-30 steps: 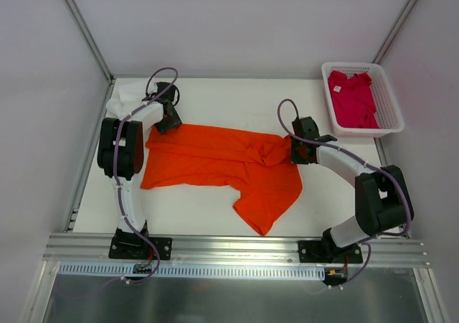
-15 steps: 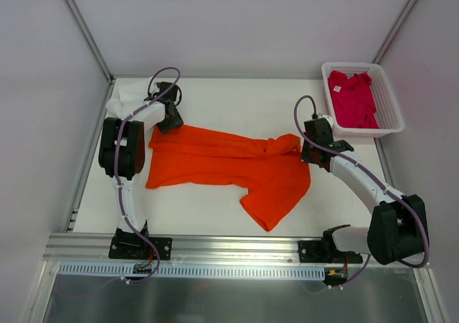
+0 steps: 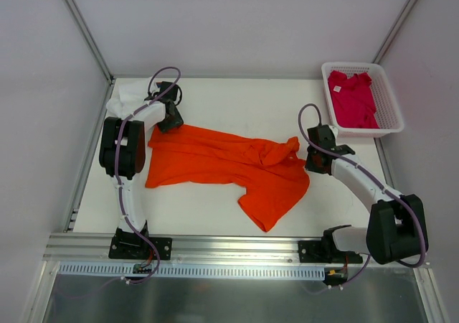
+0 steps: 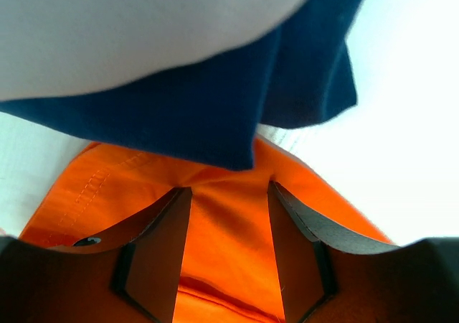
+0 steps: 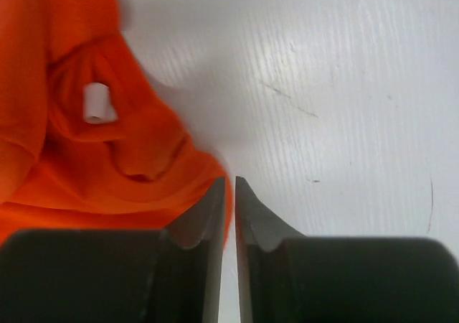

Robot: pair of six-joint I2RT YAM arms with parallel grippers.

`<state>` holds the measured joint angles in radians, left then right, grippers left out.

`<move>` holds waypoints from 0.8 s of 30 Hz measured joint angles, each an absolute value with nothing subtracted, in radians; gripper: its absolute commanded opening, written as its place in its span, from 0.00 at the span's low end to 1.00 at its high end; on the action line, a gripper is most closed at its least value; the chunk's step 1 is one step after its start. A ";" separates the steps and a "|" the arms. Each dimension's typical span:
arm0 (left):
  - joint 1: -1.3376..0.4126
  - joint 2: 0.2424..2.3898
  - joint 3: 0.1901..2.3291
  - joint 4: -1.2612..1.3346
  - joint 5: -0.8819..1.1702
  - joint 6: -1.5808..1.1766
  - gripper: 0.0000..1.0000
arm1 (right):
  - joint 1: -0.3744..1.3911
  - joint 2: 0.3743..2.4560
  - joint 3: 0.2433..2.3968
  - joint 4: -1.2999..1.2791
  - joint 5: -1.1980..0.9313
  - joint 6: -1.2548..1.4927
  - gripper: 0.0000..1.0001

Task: Fold and stack the t-shirts
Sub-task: Fold the tshirt

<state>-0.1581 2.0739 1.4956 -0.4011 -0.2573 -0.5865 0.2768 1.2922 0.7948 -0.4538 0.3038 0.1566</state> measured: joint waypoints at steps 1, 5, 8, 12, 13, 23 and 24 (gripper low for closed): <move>-0.157 2.074 1.496 -0.401 -0.263 -0.587 0.48 | 0.272 1.292 0.786 -0.463 0.308 0.157 0.17; -0.156 2.074 1.496 -0.401 -0.271 -0.587 0.48 | 0.267 1.290 0.775 -0.496 0.320 0.157 0.20; -0.156 2.075 1.496 -0.402 -0.273 -0.587 0.48 | 0.267 1.260 0.782 -0.518 0.325 0.152 0.22; -0.156 2.075 1.496 -0.402 -0.273 -0.587 0.48 | 0.267 1.244 0.865 -0.532 0.316 0.136 0.22; -0.156 2.075 1.496 -0.402 -0.273 -0.586 0.48 | 0.268 1.259 0.907 -0.535 0.311 0.130 0.22; -0.156 2.075 1.496 -0.401 -0.273 -0.586 0.48 | 0.336 1.645 1.242 -0.483 0.199 0.065 0.22; -0.156 2.075 1.496 -0.401 -0.273 -0.586 0.48 | 0.345 1.682 1.264 -0.484 0.183 0.060 0.22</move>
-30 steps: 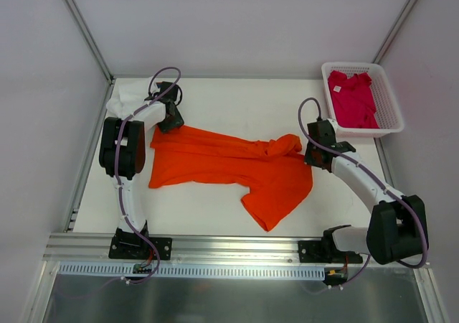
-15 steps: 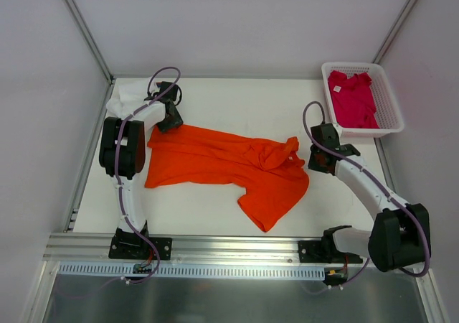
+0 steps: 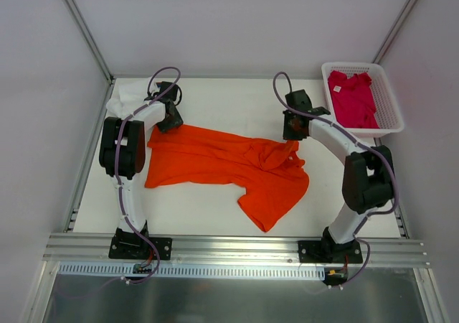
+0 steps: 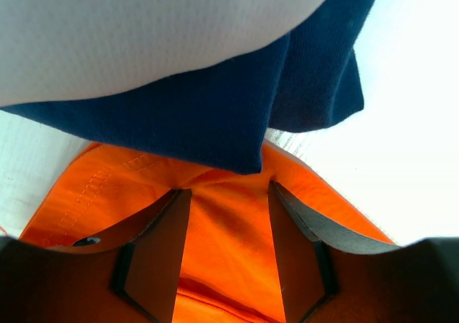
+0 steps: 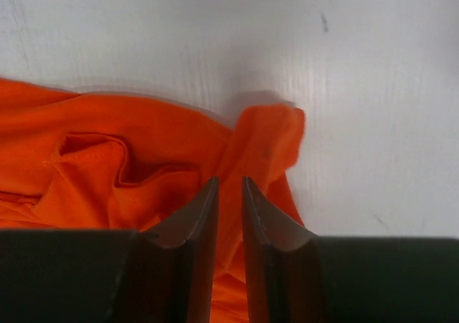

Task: Fold and stack the t-shirts
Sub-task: Fold the tshirt

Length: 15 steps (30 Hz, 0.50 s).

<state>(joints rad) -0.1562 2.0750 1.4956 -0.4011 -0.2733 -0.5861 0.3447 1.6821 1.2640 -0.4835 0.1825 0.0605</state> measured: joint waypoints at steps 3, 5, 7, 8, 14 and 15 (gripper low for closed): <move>-0.156 2.075 1.496 -0.401 -0.273 -0.586 0.48 | 0.367 1.761 1.318 -0.486 0.158 0.049 0.22; -0.156 2.075 1.496 -0.401 -0.273 -0.586 0.48 | 0.388 1.798 1.349 -0.489 0.146 0.042 0.22; -0.156 2.075 1.496 -0.401 -0.273 -0.586 0.48 | 0.411 1.826 1.383 -0.494 0.137 0.036 0.24; -0.156 2.075 1.496 -0.402 -0.273 -0.586 0.48 | 0.424 1.835 1.396 -0.495 0.134 0.033 0.26; -0.156 2.076 1.497 -0.402 -0.273 -0.586 0.48 | 0.481 1.869 1.446 -0.504 0.117 0.023 0.32; -0.156 2.076 1.497 -0.402 -0.273 -0.586 0.48 | 0.487 1.870 1.447 -0.506 0.117 0.023 0.32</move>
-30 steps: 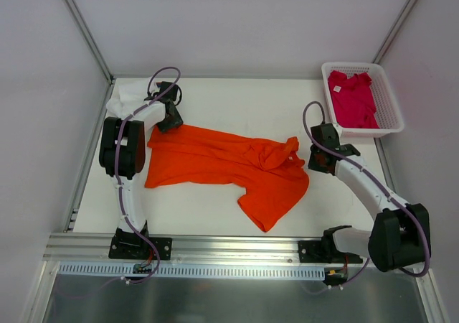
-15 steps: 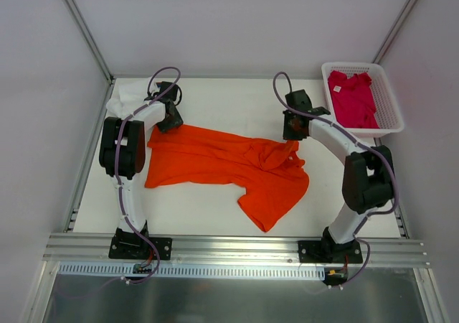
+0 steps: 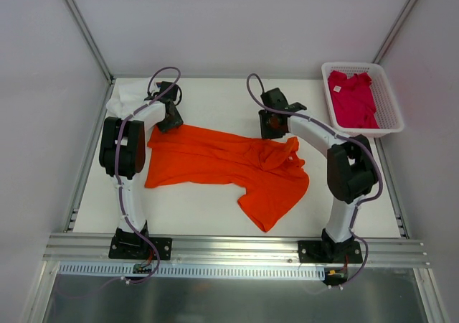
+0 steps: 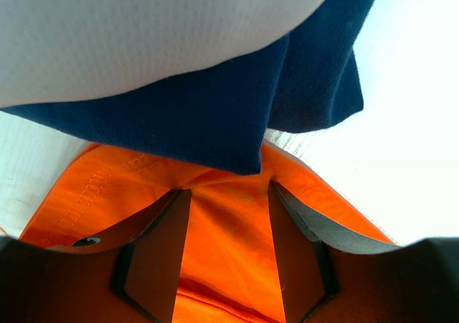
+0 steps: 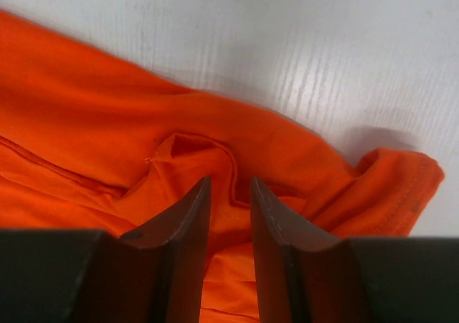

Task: Fold and stack the t-shirts
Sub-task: Fold the tshirt

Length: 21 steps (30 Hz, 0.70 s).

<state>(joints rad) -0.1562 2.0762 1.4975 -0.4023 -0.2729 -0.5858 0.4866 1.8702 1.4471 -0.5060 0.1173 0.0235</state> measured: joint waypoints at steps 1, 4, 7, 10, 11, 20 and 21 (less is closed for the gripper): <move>-0.156 2.076 1.498 -0.402 -0.273 -0.586 0.48 | 0.493 1.873 1.447 -0.508 0.117 0.023 0.32; -0.156 2.077 1.499 -0.403 -0.273 -0.586 0.48 | 0.511 1.876 1.446 -0.514 0.118 0.025 0.34; -0.156 2.077 1.499 -0.403 -0.273 -0.586 0.48 | 0.524 1.876 1.443 -0.513 0.119 0.025 0.34; -0.156 2.077 1.499 -0.403 -0.273 -0.585 0.48 | 0.532 1.874 1.414 -0.508 0.120 0.027 0.34; -0.156 2.077 1.499 -0.403 -0.273 -0.585 0.48 | 0.534 1.873 1.399 -0.506 0.120 0.028 0.34; -0.156 2.077 1.499 -0.403 -0.273 -0.585 0.48 | 0.540 1.814 1.293 -0.505 0.135 0.040 0.33; -0.156 2.077 1.499 -0.403 -0.273 -0.585 0.48 | 0.540 1.807 1.289 -0.504 0.137 0.040 0.33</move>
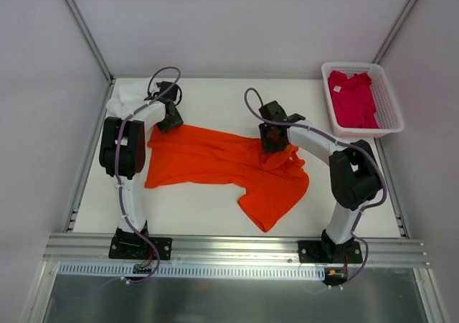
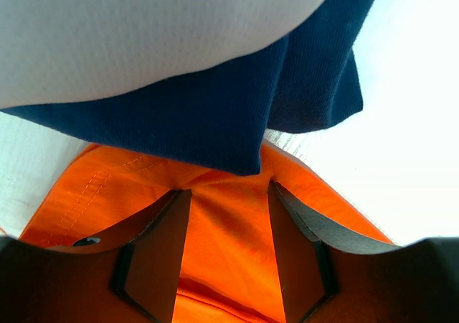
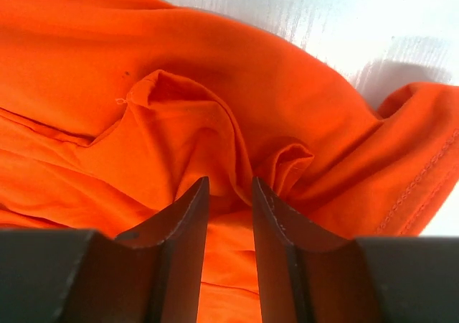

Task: Fold and stack the t-shirts
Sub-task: Fold the tshirt

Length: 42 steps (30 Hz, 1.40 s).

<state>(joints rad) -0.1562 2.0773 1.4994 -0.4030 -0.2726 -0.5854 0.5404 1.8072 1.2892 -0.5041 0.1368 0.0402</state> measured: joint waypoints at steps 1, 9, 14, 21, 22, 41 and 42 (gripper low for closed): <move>-0.156 2.077 1.499 -0.403 -0.273 -0.585 0.48 | 0.540 1.803 1.288 -0.504 0.139 0.040 0.33; -0.156 2.077 1.499 -0.403 -0.273 -0.585 0.48 | 0.541 1.797 1.278 -0.497 0.143 0.040 0.33; -0.156 2.077 1.499 -0.403 -0.273 -0.585 0.48 | 0.541 1.797 1.275 -0.490 0.144 0.040 0.30; -0.156 2.077 1.499 -0.403 -0.272 -0.585 0.48 | 0.541 1.796 1.243 -0.475 0.145 0.038 0.17; -0.156 2.077 1.499 -0.403 -0.272 -0.585 0.48 | 0.541 1.796 1.239 -0.471 0.145 0.039 0.13; -0.156 2.080 1.503 -0.405 -0.272 -0.585 0.48 | 0.546 1.635 1.211 -0.468 0.153 0.039 0.00; -0.156 2.080 1.503 -0.405 -0.272 -0.585 0.48 | 0.551 1.611 1.208 -0.471 0.154 0.039 0.00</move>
